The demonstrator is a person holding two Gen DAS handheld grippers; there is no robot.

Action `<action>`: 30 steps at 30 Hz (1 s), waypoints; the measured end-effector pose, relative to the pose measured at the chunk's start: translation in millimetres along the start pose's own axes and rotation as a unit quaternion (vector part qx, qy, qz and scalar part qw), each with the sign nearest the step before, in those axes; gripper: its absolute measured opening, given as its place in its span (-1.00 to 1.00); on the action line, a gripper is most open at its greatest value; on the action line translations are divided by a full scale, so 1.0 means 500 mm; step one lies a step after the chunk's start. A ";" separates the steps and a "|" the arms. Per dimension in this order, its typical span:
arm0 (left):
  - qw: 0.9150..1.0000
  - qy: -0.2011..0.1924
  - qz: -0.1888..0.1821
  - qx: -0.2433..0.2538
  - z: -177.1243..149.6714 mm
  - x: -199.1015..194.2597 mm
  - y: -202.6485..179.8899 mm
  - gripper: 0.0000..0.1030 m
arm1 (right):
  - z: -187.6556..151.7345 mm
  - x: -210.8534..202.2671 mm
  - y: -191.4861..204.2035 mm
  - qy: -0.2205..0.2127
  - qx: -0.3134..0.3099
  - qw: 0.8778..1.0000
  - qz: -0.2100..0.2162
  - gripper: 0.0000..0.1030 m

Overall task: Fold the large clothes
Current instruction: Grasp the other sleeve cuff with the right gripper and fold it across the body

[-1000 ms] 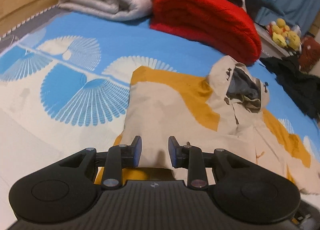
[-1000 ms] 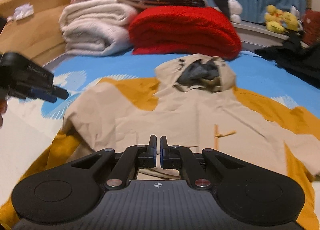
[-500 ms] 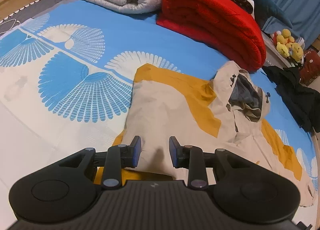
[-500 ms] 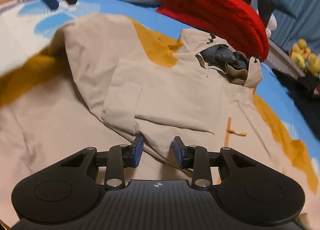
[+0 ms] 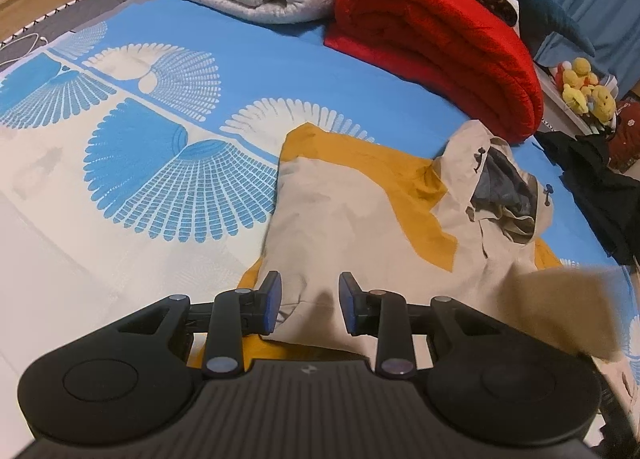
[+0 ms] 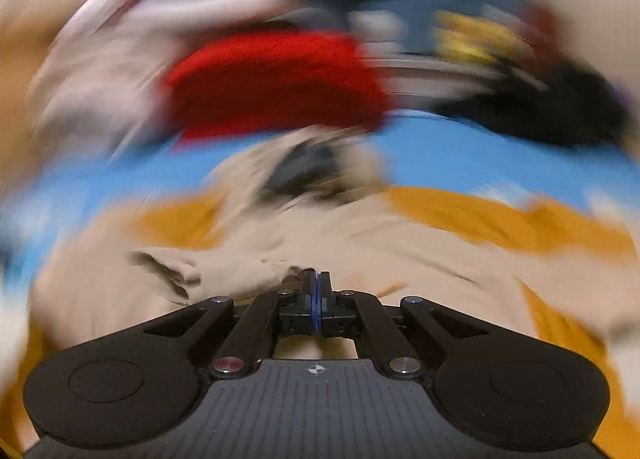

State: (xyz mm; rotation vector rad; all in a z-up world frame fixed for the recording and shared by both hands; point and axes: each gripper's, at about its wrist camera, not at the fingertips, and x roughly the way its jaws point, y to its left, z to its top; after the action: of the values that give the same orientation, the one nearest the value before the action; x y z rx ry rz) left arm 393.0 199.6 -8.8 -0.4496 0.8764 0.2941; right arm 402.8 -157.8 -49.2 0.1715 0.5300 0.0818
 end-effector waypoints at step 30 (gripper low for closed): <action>0.996 0.089 0.000 -0.003 -0.053 0.146 0.014 -0.33 | 0.008 0.051 -0.262 0.079 0.296 0.940 -0.149 -0.91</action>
State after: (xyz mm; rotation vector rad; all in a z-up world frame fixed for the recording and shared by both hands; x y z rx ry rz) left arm 416.7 197.3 -83.3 -0.4870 1.0503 0.2583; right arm 430.9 -284.1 -82.4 0.6752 0.7265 -0.3686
